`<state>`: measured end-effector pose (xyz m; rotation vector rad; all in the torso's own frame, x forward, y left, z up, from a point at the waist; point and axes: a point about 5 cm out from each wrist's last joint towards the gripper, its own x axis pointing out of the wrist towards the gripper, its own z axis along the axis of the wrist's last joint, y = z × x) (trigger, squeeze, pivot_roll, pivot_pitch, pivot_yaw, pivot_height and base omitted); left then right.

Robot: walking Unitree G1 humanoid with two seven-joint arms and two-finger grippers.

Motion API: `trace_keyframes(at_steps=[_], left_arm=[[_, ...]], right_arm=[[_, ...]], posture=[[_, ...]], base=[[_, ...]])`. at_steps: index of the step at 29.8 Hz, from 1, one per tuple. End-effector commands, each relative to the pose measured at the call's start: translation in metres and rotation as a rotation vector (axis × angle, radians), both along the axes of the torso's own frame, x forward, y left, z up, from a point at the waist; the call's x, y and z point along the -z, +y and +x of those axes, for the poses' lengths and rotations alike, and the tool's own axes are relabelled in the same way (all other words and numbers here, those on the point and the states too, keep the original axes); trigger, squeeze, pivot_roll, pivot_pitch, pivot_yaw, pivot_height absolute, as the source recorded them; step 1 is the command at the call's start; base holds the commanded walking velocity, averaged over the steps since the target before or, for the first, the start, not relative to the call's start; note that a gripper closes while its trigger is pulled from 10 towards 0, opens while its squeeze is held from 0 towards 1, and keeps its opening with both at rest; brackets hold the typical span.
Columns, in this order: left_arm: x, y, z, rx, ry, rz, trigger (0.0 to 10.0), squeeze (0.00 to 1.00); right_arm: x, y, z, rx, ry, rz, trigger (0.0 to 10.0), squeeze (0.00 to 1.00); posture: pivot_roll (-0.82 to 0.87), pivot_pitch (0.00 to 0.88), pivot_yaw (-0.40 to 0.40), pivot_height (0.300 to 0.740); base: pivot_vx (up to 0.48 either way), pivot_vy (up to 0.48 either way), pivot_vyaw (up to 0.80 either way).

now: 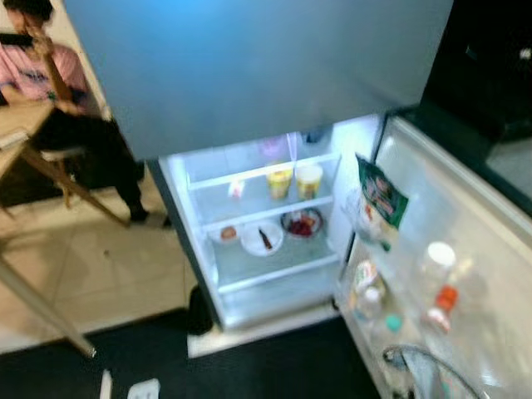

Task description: Restocking fridge

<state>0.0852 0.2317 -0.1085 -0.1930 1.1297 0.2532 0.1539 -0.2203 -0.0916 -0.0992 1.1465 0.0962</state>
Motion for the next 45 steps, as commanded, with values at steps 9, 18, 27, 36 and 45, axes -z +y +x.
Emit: trace_keyframes(at_steps=[9,18,27,36,45], left_arm=[[0.002,-0.002,-0.01,-0.011,0.022,-0.008,10.0,0.0],[0.0,0.0,-0.001,-0.006,-0.013,-0.008,10.0,0.0],[0.0,-0.006,0.003,0.007,-0.022,-0.025,10.0,0.0],[0.0,-0.012,0.008,0.006,-0.038,-0.036,10.0,0.0],[0.001,-0.013,0.004,0.003,-0.032,-0.034,10.0,0.0]], right_arm=[[0.003,0.009,-0.003,-0.042,0.012,0.021,10.0,0.0],[0.003,0.012,-0.001,-0.034,0.006,0.019,10.0,0.0],[0.003,0.008,-0.004,-0.022,0.016,0.009,10.0,0.0],[0.003,0.008,-0.004,-0.069,0.035,-0.005,10.0,0.0],[0.002,0.007,0.0,-0.079,0.031,-0.013,10.0,0.0]], posture=[[0.04,0.0,-0.007,0.74],[0.04,0.0,0.001,0.74],[0.04,0.0,-0.006,0.74],[0.04,0.0,-0.03,0.74],[0.04,0.0,-0.026,0.74]], base=[[-0.402,0.0,0.0],[-0.114,0.0,0.0],[0.0,0.0,0.0],[0.0,0.0,-0.35],[0.0,0.0,-0.77]])
